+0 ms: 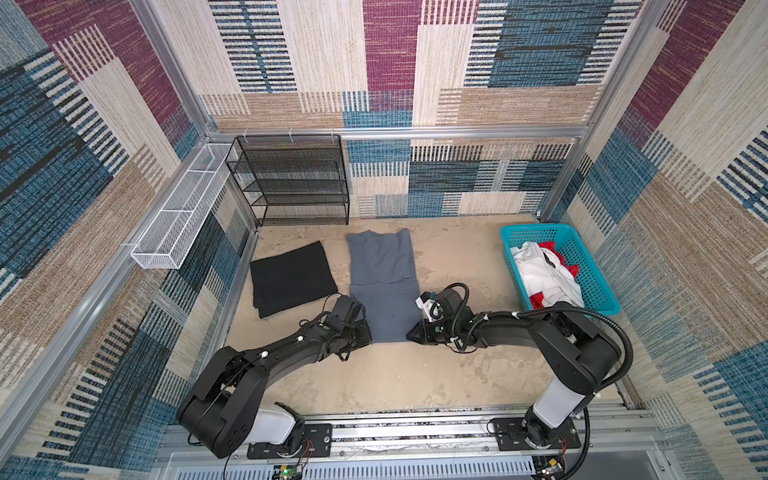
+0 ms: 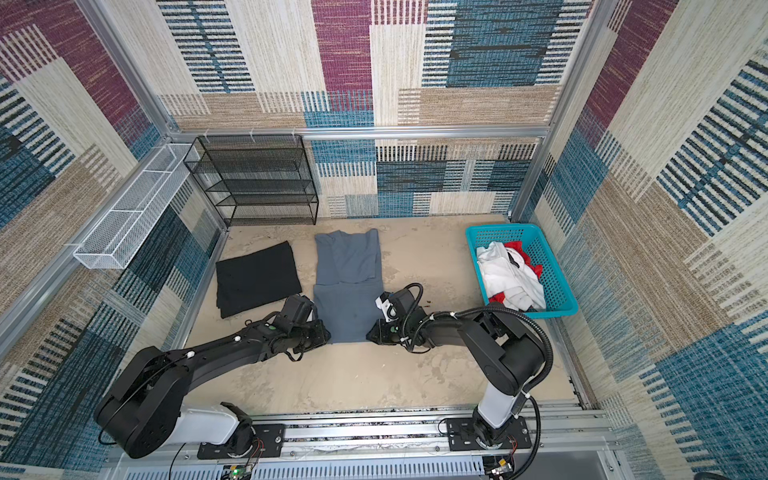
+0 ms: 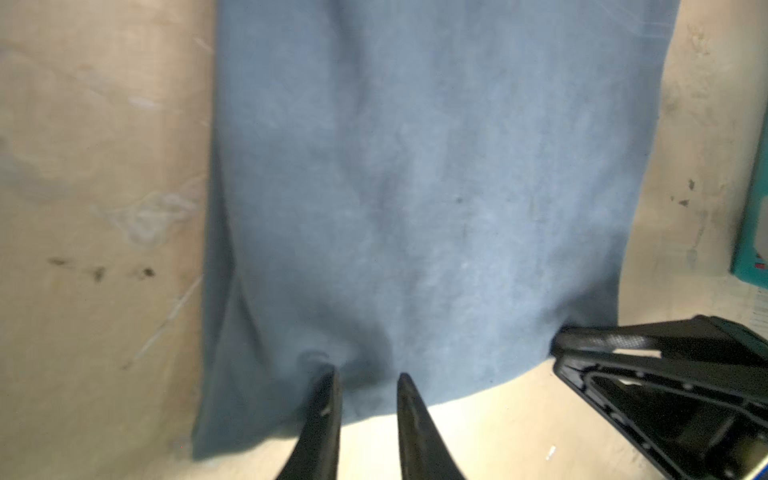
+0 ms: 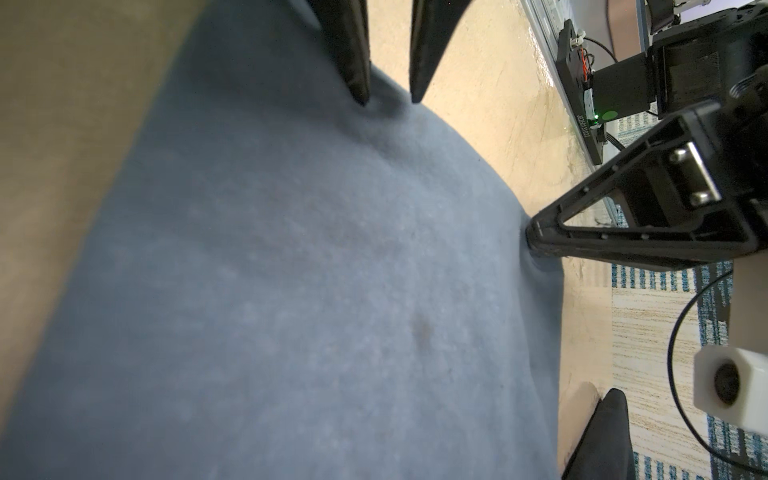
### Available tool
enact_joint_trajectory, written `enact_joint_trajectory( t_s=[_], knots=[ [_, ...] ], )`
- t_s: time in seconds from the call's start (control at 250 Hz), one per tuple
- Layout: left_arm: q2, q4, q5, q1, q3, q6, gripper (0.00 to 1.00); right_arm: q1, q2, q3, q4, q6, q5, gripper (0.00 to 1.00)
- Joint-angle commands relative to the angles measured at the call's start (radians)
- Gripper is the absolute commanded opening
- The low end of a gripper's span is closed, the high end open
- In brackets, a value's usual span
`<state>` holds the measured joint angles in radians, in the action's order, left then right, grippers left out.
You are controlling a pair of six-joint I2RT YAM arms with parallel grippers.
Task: Fold and stack the t-shirts
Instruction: 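Grasp the near edge corners of the grey-blue shirt with both grippers, then lift the near edge with both grippers and fold it away from the robot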
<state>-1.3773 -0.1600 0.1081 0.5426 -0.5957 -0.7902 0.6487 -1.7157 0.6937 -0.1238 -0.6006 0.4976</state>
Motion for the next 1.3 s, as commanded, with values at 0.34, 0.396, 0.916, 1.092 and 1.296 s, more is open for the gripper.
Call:
enact_joint_trajectory(
  t_s=[0.34, 0.396, 0.916, 1.092, 1.296],
  knots=[
    [0.1, -0.143, -0.085, -0.043, 0.092, 0.012, 0.26, 0.002, 0.012, -0.024, 0.188, -0.013, -0.084, 0.22],
    [0.122, -0.156, -0.082, -0.043, 0.102, 0.016, 0.26, 0.001, 0.024, -0.024, 0.198, -0.01, -0.088, 0.22],
    [0.201, -0.037, 0.117, -0.033, 0.151, 0.016, 0.41, -0.002, 0.263, -0.07, 0.291, -0.033, -0.168, 0.46],
    [0.123, -0.006, 0.114, -0.005, 0.128, 0.002, 0.41, -0.018, 0.291, -0.08, 0.315, -0.027, -0.195, 0.47],
    [0.026, -0.027, 0.086, 0.01, 0.081, -0.004, 0.38, -0.06, 0.315, -0.112, 0.313, -0.009, -0.186, 0.49]
  ],
)
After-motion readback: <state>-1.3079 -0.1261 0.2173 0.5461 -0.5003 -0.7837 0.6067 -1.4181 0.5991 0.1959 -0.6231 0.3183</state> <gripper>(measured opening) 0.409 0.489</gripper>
